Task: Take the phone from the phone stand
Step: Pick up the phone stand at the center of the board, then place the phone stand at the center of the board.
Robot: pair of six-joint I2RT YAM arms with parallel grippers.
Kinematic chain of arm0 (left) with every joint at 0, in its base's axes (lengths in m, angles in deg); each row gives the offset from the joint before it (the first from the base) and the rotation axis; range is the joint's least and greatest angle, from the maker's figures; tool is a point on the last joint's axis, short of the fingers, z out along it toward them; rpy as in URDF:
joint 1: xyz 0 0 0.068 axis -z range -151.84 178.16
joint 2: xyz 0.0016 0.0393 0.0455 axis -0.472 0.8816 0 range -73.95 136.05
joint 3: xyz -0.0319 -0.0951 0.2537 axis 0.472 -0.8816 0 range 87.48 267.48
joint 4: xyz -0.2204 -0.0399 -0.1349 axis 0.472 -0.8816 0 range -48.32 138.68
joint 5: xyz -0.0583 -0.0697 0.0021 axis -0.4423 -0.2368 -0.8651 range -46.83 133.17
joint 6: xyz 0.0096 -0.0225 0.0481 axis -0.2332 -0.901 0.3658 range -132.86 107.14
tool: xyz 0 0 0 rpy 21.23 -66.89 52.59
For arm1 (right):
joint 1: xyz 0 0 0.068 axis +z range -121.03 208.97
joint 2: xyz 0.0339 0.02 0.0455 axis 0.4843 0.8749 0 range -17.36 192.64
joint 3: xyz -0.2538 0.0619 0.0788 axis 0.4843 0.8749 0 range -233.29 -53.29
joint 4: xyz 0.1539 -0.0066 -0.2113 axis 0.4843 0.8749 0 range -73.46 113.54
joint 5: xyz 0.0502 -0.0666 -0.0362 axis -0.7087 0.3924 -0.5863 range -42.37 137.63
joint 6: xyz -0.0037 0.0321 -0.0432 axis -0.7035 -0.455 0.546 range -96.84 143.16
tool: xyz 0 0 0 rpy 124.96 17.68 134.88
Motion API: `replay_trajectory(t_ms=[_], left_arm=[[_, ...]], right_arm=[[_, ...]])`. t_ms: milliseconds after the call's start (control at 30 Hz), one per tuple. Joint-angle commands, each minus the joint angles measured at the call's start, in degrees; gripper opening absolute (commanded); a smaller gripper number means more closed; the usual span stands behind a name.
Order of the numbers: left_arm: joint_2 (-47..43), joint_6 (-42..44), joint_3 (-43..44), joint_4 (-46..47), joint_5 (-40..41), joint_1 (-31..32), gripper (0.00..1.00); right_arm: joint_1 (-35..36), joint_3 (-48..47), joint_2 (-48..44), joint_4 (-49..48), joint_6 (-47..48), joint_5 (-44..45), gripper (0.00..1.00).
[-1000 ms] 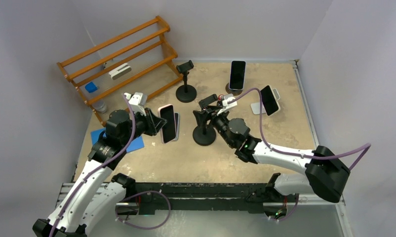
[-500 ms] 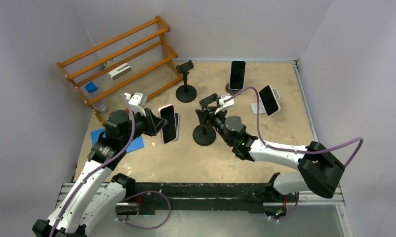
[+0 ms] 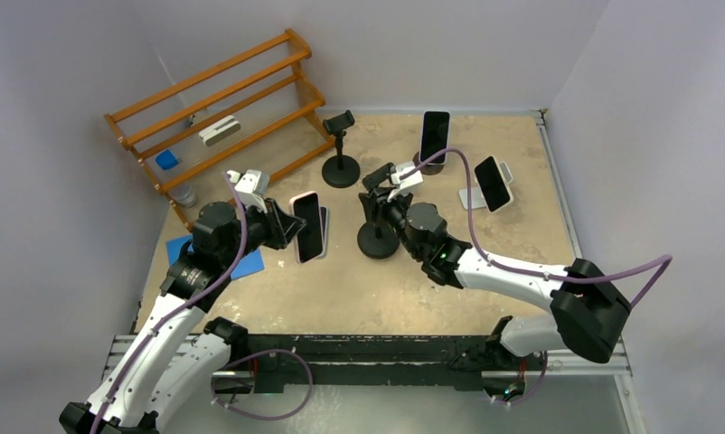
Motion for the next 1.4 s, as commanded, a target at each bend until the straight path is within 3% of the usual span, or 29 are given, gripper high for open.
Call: replay_trajectory(t_ms=[0,900,1367], left_arm=[[-1.40,0.33,0.19,5.45,-0.76,0.02,0.00],[-0.85,0.51,0.10,5.47,-0.57,0.02,0.00],[1.27,0.76,0.20,5.75,-0.35,-0.07,0.00]], right_arm=[[-0.28,-8.32,-2.98,-5.98,4.61,3.27,0.00],[-13.50,-29.47,21.82,-12.58,0.32,-4.94,0.00],[-18.57,-36.88,29.72,-12.99,-0.68,-8.11,0.00]])
